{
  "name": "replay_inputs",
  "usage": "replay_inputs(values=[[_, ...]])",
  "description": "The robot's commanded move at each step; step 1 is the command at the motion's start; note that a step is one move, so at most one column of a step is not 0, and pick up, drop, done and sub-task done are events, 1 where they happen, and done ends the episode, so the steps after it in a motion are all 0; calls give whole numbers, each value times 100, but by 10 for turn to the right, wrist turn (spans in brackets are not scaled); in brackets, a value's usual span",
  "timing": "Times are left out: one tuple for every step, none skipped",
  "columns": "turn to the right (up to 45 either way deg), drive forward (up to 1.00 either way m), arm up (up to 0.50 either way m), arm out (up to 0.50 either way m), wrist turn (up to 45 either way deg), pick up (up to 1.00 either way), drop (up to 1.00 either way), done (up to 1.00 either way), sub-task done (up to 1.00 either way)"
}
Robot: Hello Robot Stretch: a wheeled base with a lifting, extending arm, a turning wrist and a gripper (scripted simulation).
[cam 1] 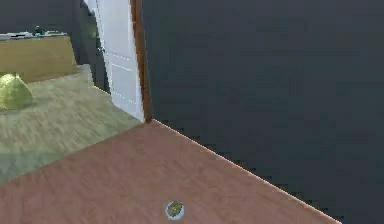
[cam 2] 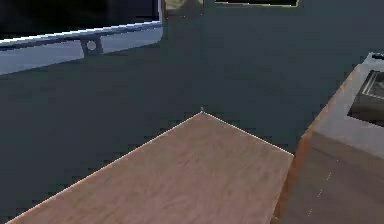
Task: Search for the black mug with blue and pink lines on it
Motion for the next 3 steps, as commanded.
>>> replay_inputs(values=[[-300, 0, 0, 0, 0, 0, 0, 0, 0], [0, 100, 0, 0, 0, 0, 0, 0, 0], [-30, 0, 0, 0, 0, 0, 0, 0, 0]])
